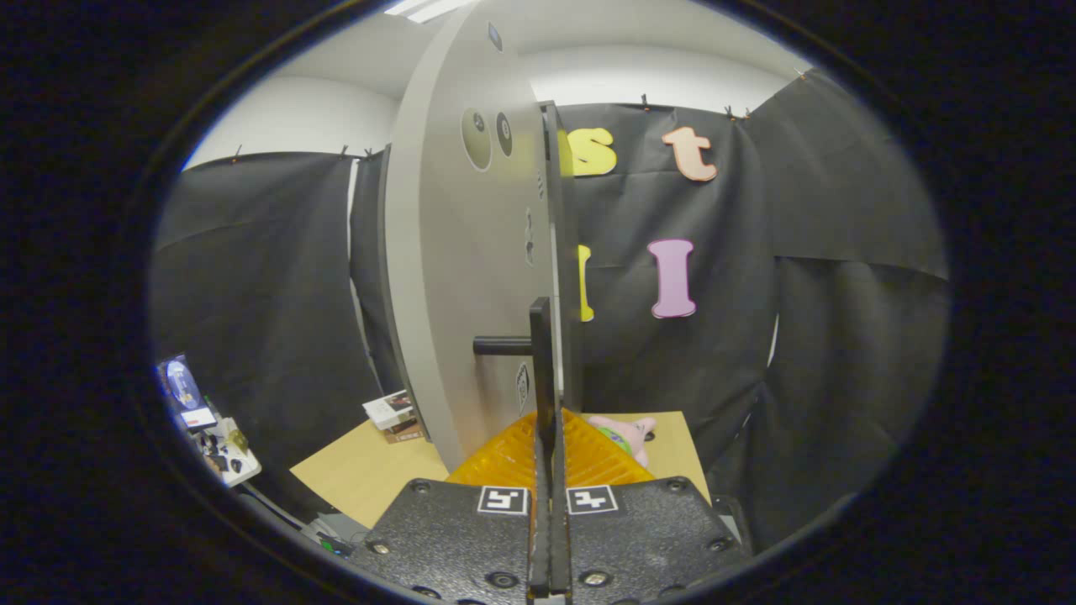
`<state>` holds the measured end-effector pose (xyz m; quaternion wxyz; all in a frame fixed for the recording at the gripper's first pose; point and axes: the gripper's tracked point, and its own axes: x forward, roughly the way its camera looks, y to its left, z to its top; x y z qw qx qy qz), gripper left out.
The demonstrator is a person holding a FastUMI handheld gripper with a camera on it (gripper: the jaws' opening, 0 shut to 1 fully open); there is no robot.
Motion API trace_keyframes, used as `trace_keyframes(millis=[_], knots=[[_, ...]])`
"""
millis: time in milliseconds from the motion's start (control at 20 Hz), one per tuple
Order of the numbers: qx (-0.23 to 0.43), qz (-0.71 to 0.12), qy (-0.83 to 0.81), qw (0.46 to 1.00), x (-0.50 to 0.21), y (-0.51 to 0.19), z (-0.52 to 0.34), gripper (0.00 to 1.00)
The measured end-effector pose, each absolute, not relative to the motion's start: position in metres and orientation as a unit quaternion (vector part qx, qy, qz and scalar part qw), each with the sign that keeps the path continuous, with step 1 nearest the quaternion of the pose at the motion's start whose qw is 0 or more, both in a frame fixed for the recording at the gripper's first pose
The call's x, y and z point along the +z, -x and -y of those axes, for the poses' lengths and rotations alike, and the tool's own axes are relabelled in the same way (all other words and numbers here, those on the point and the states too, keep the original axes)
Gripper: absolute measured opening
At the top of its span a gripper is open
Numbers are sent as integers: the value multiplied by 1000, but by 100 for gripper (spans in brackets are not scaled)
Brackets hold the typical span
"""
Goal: Open the shoe cabinet door, grab the shoes and put them into the shoe cabinet, then close the shoe cabinet door.
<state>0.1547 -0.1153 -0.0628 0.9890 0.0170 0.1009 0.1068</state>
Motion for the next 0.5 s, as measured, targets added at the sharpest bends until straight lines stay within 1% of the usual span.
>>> trace_keyframes(millis=[100,300,450,500], knots=[[111,-89,-1,990,-60,-155,123,4],[141,-89,-21,986,-64,-152,119,5],[131,-88,-5,987,-68,-138,125,8],[122,-89,1,989,-67,-131,129,10]])
